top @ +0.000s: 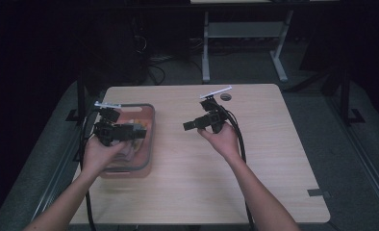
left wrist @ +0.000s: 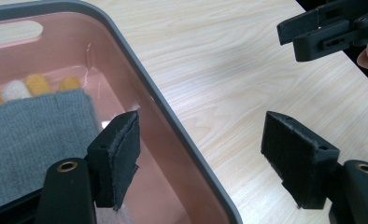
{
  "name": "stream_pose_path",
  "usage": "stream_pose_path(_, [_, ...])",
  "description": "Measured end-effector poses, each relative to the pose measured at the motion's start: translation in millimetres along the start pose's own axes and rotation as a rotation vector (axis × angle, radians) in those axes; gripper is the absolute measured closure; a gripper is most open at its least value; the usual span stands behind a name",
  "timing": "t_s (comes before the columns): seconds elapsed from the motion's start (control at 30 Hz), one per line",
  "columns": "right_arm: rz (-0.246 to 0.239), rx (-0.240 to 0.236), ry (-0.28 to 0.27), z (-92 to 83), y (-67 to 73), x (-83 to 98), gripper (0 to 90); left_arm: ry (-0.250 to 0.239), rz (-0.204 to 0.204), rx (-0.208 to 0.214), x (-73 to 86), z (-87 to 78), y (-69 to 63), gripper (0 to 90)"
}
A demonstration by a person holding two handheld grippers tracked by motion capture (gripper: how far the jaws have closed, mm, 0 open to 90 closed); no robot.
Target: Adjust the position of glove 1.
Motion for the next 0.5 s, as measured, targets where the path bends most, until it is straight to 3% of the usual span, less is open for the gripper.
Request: stream_pose_path(0.5, [0.016, 0.047, 0.002, -23.3, -19.7, 10.2, 39.6, -0.004, 0.019, 0.031, -0.9, 15.5, -18.2, 27.4])
Point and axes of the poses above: each handheld gripper's, and its own axes: z roughly forward along the jaws, x roughly out of its underside, y roughly to its left, the point moved 7 cm from there along z, roughly forward along the jaws, and after that the axes turned 11 degrees about -y, right-handed, at the moved point
